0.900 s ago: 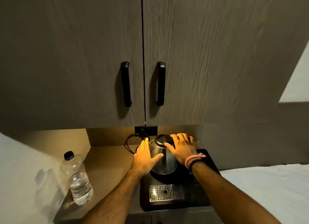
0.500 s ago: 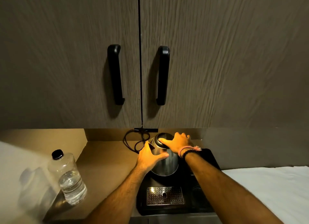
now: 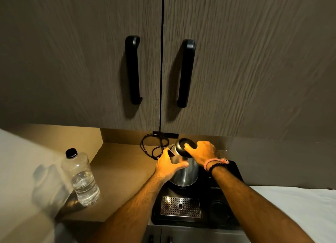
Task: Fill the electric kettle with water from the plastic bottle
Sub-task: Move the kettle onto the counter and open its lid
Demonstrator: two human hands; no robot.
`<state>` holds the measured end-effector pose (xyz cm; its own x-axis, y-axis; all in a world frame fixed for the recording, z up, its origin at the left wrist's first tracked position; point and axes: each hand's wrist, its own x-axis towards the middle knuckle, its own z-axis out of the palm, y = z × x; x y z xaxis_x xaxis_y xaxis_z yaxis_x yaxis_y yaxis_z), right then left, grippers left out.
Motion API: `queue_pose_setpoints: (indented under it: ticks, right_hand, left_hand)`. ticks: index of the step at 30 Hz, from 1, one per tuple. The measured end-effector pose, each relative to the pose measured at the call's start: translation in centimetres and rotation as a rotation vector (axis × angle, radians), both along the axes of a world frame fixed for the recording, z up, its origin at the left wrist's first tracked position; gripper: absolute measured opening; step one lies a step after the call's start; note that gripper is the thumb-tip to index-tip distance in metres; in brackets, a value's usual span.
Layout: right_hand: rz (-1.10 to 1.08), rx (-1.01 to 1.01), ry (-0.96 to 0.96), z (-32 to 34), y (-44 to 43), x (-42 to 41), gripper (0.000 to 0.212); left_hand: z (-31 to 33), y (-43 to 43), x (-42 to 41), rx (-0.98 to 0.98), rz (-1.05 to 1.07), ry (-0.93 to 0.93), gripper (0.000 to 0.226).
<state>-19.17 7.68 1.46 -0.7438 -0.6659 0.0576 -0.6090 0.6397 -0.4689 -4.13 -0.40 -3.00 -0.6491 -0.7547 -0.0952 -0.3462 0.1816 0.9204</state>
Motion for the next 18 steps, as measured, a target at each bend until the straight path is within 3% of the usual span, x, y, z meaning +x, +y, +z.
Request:
queue_pose_setpoints:
  ticks: [5,10,13,18]
  right_hand:
    - [0.0,-0.066,-0.152,0.8,0.6,-1.3,0.063]
    - [-0.058,-0.295,-0.516,-1.1,2.3,-2.2,0.062]
    - [-0.038,-0.322,-0.571,-1.2,2.4,-2.3,0.046]
    - [-0.006,-0.278,-0.621,-0.6,2.3,-2.8,0.044]
  left_hand:
    - [-0.1,-0.3,0.0,0.037,0.012,-0.013,0.118]
    - [0.0,-0.3,-0.1,0.117,0.008,0.0,0.129]
    - [0.0,0.0,-0.3,0.121,0.056,0.031,0.126]
    - [0.1,0.1,-0.4,0.124,0.069,0.105,0.116]
